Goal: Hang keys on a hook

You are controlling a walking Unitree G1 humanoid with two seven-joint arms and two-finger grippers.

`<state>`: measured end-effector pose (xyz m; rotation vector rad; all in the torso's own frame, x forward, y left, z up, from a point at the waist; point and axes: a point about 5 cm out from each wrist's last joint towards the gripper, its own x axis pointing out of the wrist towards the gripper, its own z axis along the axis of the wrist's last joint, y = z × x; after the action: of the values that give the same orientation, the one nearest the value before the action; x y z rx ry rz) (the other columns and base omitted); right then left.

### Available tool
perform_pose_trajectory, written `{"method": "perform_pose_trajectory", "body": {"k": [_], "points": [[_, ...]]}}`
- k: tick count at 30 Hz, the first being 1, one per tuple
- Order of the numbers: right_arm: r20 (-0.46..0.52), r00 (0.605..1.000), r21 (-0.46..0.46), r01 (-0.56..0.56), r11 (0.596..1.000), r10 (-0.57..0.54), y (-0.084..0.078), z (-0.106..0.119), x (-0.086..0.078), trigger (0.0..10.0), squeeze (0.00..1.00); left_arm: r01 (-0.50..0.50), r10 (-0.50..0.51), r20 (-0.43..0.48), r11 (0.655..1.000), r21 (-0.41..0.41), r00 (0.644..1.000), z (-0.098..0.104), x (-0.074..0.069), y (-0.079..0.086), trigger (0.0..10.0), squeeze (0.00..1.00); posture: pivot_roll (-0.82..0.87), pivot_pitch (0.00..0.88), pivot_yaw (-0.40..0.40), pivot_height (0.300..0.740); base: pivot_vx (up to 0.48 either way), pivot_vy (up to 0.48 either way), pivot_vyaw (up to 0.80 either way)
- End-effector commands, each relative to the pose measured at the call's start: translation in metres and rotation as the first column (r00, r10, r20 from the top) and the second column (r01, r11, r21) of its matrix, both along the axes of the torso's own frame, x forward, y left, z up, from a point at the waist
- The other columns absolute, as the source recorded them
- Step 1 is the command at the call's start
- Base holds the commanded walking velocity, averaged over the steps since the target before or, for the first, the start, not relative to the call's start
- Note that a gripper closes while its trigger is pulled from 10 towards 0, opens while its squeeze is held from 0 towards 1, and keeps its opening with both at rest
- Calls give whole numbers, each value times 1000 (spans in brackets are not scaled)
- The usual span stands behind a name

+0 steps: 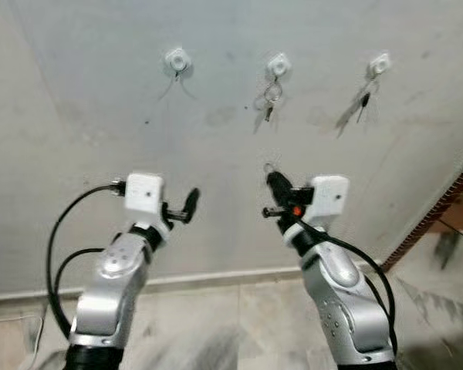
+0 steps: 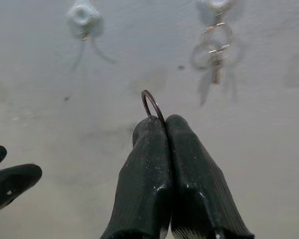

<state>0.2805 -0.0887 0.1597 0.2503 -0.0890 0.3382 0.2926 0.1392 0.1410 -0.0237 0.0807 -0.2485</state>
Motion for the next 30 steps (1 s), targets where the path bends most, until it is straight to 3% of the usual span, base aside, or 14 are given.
{"method": "perform_pose_trajectory", "body": {"k": [1,9,21,30], "points": [[3,1000,1,30,1000,-30,-8,1,2,10000,0,36,-36,15,999,-8,999,3,-1,-11,10000,0,187,0,-50,740,368,0,0],[1,997,13,72,997,-72,-10,-2,3,10000,0,53,-53,4,999,8,999,1,-3,-8,10000,0,194,0,-25,740,333,0,0],[-24,968,36,249,968,-248,-34,-13,-1,10000,0,135,-135,12,991,13,991,8,11,-20,10000,0,166,0,55,740,0,0,0],[-38,957,53,288,956,-287,-32,-21,-2,10000,0,193,-194,9,980,36,981,12,20,-25,10000,0,165,0,110,740,0,0,0]]}}
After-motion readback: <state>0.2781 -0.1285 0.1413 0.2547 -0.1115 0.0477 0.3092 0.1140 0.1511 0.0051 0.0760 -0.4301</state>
